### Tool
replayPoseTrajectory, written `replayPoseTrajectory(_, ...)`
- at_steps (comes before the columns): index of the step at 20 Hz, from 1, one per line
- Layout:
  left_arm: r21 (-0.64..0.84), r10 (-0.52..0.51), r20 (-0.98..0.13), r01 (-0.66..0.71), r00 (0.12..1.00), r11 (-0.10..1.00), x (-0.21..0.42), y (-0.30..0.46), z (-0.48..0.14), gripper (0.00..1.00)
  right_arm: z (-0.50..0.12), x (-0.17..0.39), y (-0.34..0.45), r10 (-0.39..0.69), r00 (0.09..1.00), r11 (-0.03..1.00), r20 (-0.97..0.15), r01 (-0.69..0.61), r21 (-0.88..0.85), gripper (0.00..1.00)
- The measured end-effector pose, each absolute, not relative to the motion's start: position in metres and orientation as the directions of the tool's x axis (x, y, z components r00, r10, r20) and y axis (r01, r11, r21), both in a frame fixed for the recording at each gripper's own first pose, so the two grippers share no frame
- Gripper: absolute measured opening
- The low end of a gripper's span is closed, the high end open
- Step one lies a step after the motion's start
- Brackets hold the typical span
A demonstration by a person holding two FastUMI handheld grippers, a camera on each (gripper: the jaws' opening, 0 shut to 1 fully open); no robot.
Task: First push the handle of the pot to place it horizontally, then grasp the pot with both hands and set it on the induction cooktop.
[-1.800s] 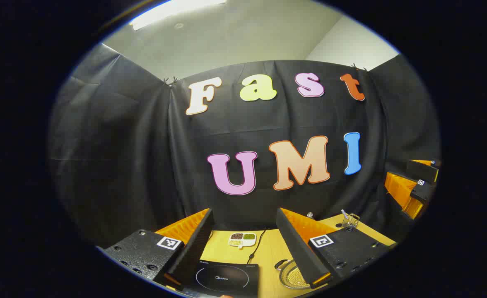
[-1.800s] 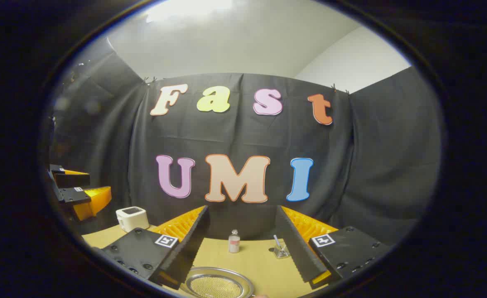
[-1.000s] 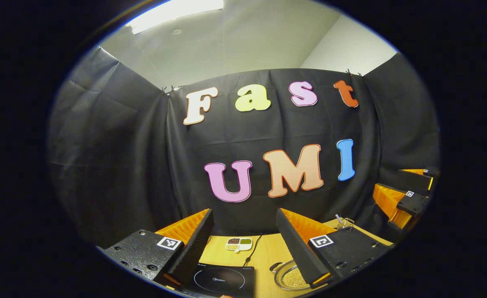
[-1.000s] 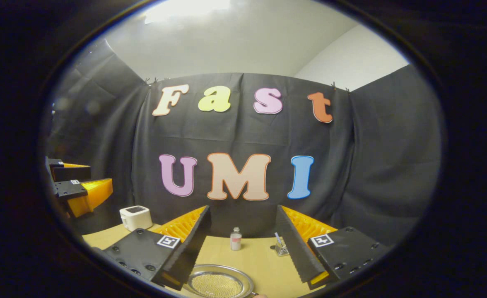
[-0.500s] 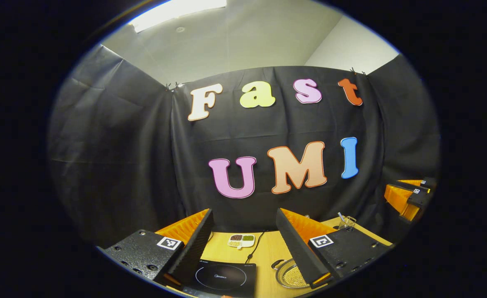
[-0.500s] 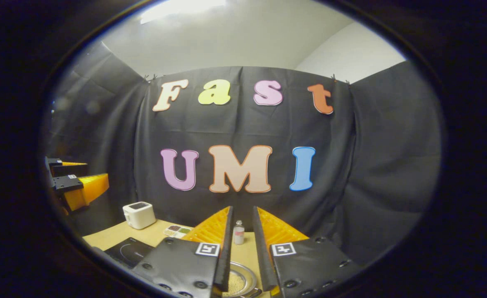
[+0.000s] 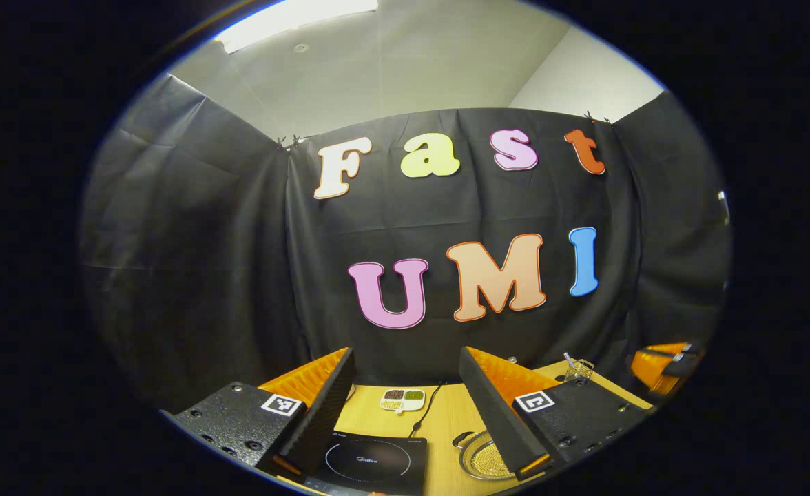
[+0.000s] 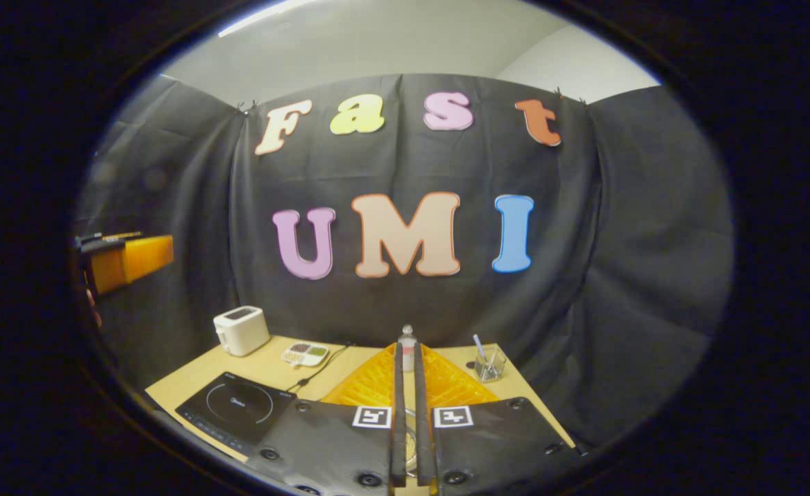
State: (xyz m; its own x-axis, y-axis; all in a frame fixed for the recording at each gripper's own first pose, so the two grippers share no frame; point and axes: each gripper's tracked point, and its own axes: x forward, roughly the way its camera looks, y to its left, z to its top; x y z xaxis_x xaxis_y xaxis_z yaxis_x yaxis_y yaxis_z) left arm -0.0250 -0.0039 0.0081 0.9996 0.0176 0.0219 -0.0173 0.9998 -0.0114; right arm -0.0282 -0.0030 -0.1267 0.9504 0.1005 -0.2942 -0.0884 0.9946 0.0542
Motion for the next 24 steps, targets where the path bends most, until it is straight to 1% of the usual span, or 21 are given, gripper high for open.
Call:
replayPoseTrajectory(2, -0.011, 0.021, 0.016, -0.021, 1.000, 1.000, -0.026, -0.003, 0.005, 0.99, -0.171, -0.039, -0.003, 0.108, 0.917, 0.994, -0.385, -0.103, 0.033, 0.00)
replayPoseTrajectory(3, -0.011, 0.023, 0.012, -0.023, 1.000, 1.000, -0.026, -0.002, 0.003, 0.99, -0.193, -0.046, -0.005, 0.113, 0.897, 0.993, -0.428, -0.114, 0.023, 0.08)
replayPoseTrajectory(7, -0.011, 0.037, 0.000, -0.037, 0.999, 0.999, -0.027, 0.005, -0.002, 1.00, -0.278, -0.073, -0.003, 0.141, 0.790, 0.989, -0.597, -0.143, 0.043, 0.08)
replayPoseTrajectory(10, -0.009, 0.051, -0.009, -0.051, 0.999, 0.999, -0.028, 0.010, -0.005, 1.00, -0.324, -0.090, -0.005, 0.141, 0.718, 0.987, -0.681, -0.153, 0.043, 0.08)
replayPoseTrajectory(11, -0.009, 0.056, -0.011, -0.057, 0.998, 0.998, -0.029, 0.013, -0.007, 1.00, -0.336, -0.093, -0.006, 0.143, 0.700, 0.986, -0.700, -0.161, 0.041, 0.08)
replayPoseTrajectory(12, -0.009, 0.062, -0.014, -0.062, 0.998, 0.998, -0.029, 0.015, -0.008, 0.96, -0.348, -0.097, -0.005, 0.146, 0.678, 0.985, -0.720, -0.171, 0.039, 0.08)
replayPoseTrajectory(13, -0.010, 0.068, -0.017, -0.068, 0.998, 0.998, -0.028, 0.018, -0.009, 0.99, -0.358, -0.101, -0.004, 0.151, 0.657, 0.983, -0.738, -0.177, 0.044, 0.08)
replayPoseTrajectory(17, -0.012, 0.098, -0.034, -0.098, 0.995, 0.995, -0.029, 0.029, -0.015, 0.99, -0.390, -0.115, 0.000, 0.170, 0.578, 0.978, -0.798, -0.198, 0.065, 0.08)
replayPoseTrajectory(18, -0.012, 0.108, -0.039, -0.108, 0.993, 0.994, -0.030, 0.033, -0.018, 0.96, -0.396, -0.119, 0.000, 0.171, 0.561, 0.977, -0.810, -0.204, 0.065, 0.08)
replayPoseTrajectory(19, -0.013, 0.117, -0.045, -0.117, 0.992, 0.993, -0.030, 0.036, -0.020, 0.99, -0.401, -0.121, 0.001, 0.173, 0.544, 0.975, -0.821, -0.211, 0.065, 0.08)
replayPoseTrajectory(20, -0.015, 0.126, -0.050, -0.127, 0.991, 0.992, -0.030, 0.039, -0.022, 0.96, -0.408, -0.123, 0.001, 0.175, 0.524, 0.973, -0.833, -0.220, 0.066, 0.08)
replayPoseTrajectory(24, -0.027, 0.160, -0.074, -0.163, 0.984, 0.986, -0.034, 0.050, -0.030, 0.96, -0.430, -0.128, 0.002, 0.179, 0.451, 0.968, -0.874, -0.238, 0.075, 0.08)
